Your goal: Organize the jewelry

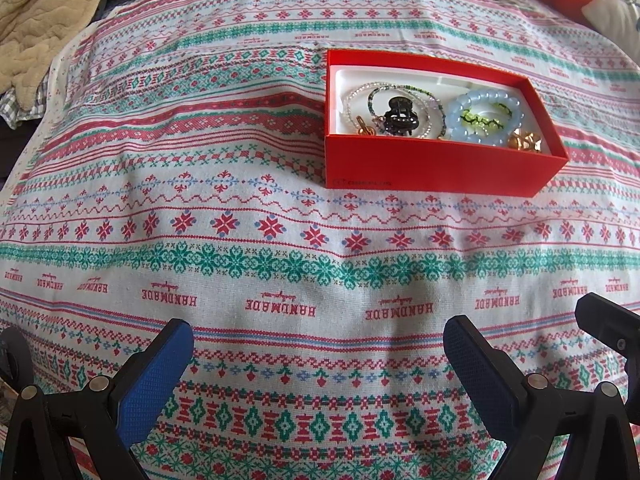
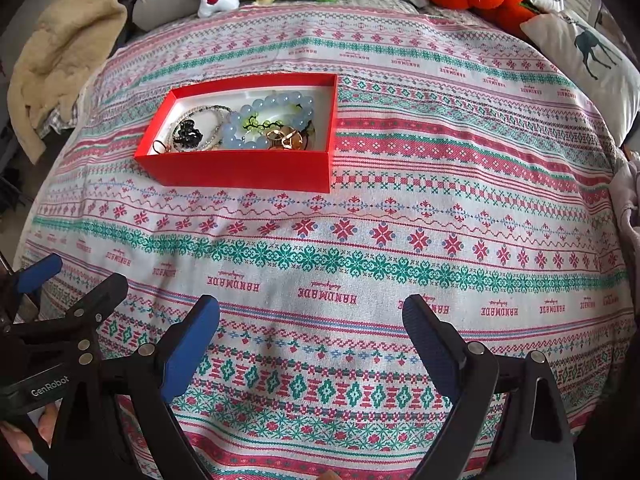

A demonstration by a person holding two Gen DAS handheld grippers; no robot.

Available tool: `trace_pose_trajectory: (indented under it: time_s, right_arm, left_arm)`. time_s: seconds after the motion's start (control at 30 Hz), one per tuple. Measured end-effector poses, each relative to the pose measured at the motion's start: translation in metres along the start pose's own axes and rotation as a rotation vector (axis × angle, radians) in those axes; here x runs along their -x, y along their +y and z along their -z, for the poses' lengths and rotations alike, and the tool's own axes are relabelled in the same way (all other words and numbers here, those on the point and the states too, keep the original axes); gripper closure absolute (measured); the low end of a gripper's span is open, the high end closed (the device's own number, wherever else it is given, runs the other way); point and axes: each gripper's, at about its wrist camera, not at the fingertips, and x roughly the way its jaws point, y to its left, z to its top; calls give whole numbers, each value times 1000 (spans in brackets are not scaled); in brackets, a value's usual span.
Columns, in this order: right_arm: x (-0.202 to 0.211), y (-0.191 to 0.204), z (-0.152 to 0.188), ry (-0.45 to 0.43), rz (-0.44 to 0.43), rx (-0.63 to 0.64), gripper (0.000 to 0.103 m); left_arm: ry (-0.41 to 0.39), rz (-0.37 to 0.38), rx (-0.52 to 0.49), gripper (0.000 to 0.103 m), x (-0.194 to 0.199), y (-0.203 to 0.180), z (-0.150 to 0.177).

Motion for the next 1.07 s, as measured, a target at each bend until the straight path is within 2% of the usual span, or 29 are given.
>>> trace_pose_trajectory:
  time_s: [1.07]
  right_arm:
    - [1,6,-1,-3,4,9,9]
  left_arm:
    - [27,2,4,1,-6,3,0]
